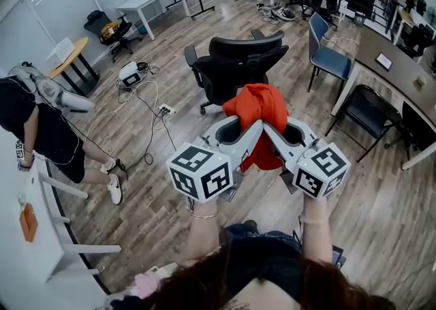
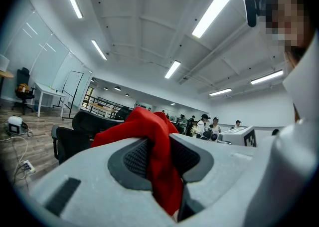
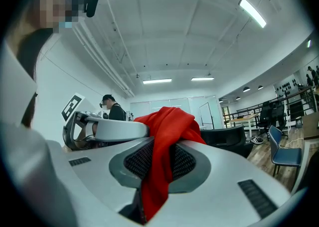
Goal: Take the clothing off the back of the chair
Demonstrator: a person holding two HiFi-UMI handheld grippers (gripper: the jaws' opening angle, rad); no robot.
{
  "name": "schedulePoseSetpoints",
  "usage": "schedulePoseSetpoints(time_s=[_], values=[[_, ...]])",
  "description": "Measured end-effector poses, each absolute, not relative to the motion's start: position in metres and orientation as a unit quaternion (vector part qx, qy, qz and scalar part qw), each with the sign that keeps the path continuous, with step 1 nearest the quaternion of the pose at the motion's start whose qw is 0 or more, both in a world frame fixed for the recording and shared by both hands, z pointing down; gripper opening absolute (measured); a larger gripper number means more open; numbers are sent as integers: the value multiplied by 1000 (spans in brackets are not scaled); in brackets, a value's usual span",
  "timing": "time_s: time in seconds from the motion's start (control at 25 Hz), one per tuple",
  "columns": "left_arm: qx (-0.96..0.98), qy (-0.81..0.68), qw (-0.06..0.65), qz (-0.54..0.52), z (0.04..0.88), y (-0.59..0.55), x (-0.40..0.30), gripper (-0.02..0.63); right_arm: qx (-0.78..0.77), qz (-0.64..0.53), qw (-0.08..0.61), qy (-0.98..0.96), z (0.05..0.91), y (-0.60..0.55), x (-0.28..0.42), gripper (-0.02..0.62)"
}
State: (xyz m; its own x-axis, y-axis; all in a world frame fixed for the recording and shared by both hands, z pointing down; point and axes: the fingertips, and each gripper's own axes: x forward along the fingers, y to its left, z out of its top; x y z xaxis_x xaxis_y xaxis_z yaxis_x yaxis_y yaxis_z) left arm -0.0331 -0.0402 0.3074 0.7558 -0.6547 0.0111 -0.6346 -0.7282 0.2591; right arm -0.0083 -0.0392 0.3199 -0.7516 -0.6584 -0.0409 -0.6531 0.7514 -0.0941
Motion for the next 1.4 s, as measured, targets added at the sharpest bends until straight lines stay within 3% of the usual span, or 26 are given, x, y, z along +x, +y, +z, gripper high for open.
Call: schedulePoseSetpoints(time_s=[1.4], values=[[921,-372,115,-25,303,65,47,106,-331,-40,19,942,312,66,77,67]])
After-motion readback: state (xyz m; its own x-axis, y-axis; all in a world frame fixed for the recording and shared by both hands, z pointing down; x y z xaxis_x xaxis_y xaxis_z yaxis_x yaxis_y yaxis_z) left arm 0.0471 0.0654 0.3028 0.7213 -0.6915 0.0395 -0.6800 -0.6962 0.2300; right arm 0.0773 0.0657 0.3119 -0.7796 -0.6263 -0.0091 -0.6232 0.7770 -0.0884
